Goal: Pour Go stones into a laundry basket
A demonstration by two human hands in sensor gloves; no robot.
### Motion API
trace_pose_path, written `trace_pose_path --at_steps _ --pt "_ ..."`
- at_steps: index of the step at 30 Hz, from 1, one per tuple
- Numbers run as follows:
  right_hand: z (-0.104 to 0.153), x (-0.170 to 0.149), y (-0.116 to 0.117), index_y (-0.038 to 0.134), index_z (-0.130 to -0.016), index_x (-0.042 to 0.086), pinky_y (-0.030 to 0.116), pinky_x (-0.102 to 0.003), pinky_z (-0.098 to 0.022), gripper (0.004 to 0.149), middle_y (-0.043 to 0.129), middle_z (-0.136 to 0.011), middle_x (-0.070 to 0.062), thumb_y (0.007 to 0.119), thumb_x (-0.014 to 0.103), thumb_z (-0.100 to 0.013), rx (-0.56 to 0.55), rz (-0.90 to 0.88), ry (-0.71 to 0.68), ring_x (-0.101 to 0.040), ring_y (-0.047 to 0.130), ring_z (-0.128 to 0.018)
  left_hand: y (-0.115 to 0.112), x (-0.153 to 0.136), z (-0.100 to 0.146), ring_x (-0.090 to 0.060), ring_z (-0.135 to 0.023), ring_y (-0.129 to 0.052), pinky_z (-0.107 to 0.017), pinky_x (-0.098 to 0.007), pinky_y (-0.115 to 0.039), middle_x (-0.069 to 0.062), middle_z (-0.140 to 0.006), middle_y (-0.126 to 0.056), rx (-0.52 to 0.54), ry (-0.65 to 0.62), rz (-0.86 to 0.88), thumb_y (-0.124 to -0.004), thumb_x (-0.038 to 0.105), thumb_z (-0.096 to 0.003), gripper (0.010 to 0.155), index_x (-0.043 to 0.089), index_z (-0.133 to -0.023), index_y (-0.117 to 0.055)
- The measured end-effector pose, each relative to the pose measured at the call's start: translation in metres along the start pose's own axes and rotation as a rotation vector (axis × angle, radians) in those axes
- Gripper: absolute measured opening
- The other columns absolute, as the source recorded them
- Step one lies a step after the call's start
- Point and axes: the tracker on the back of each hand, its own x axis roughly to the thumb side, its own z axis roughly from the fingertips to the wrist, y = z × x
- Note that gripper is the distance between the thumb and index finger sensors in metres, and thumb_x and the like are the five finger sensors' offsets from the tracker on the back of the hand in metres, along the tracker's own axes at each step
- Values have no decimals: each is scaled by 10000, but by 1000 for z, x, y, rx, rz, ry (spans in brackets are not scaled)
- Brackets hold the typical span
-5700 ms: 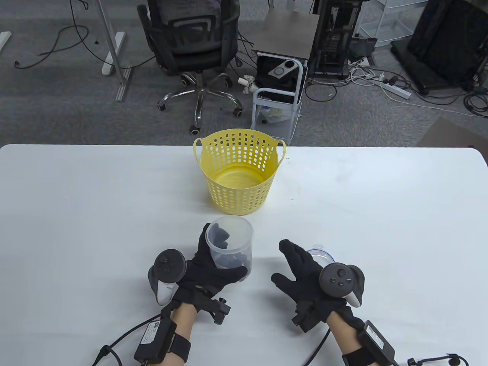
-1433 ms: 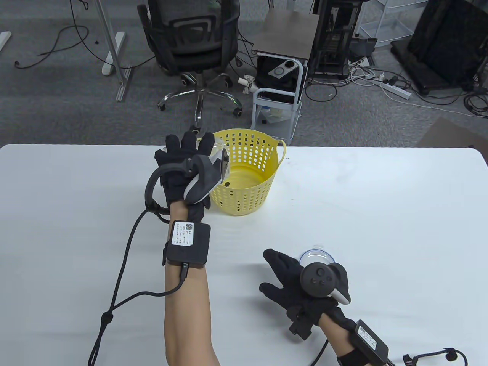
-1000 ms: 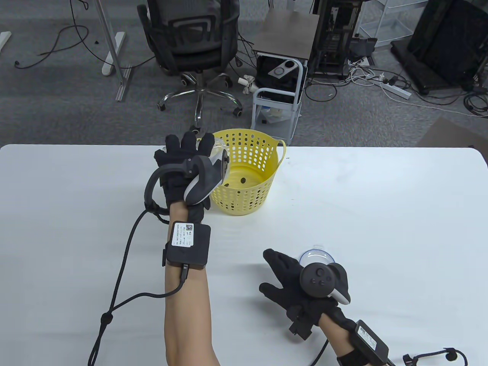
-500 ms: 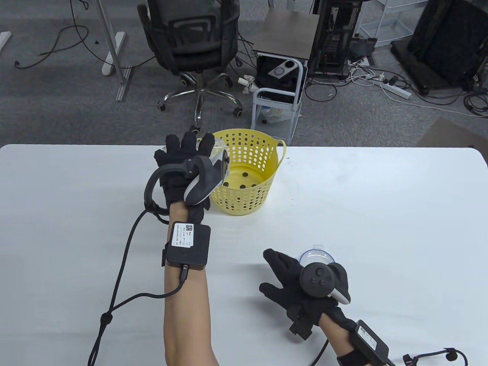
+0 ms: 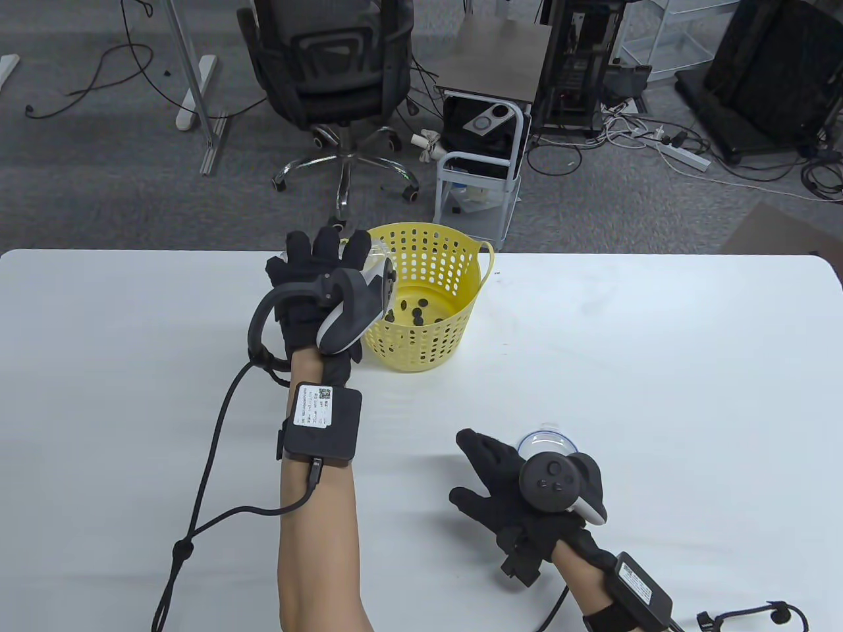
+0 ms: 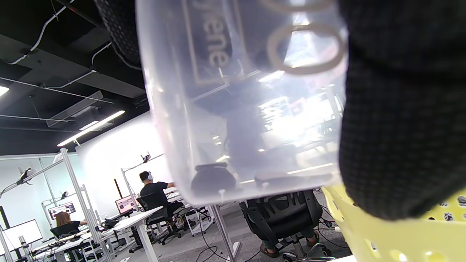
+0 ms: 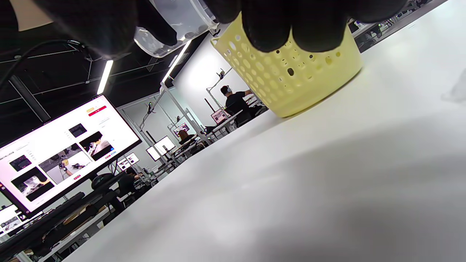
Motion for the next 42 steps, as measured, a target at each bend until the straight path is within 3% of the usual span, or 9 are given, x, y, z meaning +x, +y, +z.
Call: trace_pose_path --at_steps 33,42 --pt "-1 -1 -1 449 -1069 138 543 -696 -658 845 583 -1080 -241 797 597 -450 7 0 9 -591 642 -921 2 -1 1 -216 -1100 -640 -723 -544 -693 239 -1190 -567 -1 -18 -34 -1231 545 -75 1258 625 -1015 -399" --pt "-1 -4 -3 453 -1068 137 540 -698 -658 843 583 -1080 -243 798 594 -451 10 -6 22 -594 641 -920 5 -21 8 -316 -1048 -756 -653 -589 -784 149 -1185 -614 -88 -35 236 -1184 636 -91 1259 531 -1061 -389"
